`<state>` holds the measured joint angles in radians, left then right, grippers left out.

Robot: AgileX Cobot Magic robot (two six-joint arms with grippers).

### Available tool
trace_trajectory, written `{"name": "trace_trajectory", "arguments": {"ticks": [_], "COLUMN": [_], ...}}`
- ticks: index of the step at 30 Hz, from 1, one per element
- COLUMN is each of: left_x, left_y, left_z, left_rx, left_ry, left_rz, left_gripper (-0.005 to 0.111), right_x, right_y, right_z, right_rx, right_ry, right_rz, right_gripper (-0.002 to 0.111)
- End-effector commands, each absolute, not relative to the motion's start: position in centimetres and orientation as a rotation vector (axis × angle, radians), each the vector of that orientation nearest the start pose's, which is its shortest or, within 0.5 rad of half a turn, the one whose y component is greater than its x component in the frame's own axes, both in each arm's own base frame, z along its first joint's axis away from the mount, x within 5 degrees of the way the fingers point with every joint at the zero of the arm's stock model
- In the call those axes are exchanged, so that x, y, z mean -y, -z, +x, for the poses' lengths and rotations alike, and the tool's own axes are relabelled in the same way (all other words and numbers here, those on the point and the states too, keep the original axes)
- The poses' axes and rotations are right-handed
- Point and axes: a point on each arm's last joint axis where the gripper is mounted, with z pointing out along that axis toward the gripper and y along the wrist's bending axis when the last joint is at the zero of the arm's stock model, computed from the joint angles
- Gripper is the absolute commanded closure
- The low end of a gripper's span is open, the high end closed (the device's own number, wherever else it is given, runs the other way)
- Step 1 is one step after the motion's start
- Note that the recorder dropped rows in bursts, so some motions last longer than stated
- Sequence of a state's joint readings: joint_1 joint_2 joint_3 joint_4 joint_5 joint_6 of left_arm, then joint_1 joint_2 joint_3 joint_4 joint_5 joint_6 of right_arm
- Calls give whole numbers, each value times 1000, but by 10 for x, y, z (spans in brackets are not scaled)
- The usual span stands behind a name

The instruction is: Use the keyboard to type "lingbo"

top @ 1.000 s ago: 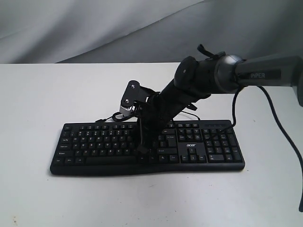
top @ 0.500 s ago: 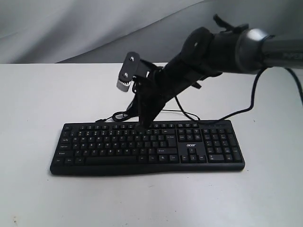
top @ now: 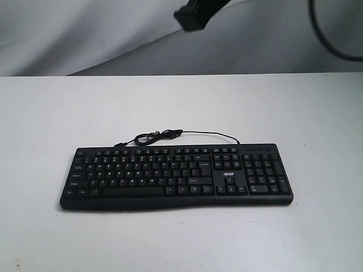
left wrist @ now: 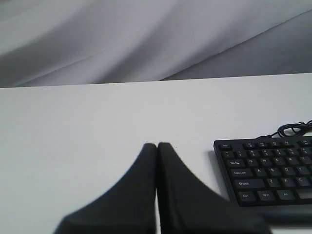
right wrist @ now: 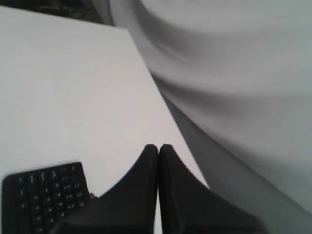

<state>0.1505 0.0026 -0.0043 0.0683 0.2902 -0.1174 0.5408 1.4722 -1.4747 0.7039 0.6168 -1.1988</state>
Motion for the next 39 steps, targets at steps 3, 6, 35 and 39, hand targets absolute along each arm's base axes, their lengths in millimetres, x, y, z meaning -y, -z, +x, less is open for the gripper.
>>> {"name": "trace_trajectory", "arguments": {"ticks": [3,6,35,39], "left_x": [-10,-10,-10,-10], "left_y": [-187,-187,-187,-187], "left_z": [54,54,54,54], "left_rx": [-1758,-1758,-1758,-1758], "left_ry": [-79,-79,-79,-79], "left_rz": [-203,-203,-203,-203], "left_gripper": [106,106,106,106], "right_x": [-179,-171,-11,-4], "right_y": [-465,-477,-390,-343], "right_z": [233,219,108,82], "right_rx": [-1395,-1354,-1521,-1534], "right_ry": [-360,-351,28,82], "right_rz": [-1152,-1135,-195,-142], "right_gripper": [108,108,108,108]}}
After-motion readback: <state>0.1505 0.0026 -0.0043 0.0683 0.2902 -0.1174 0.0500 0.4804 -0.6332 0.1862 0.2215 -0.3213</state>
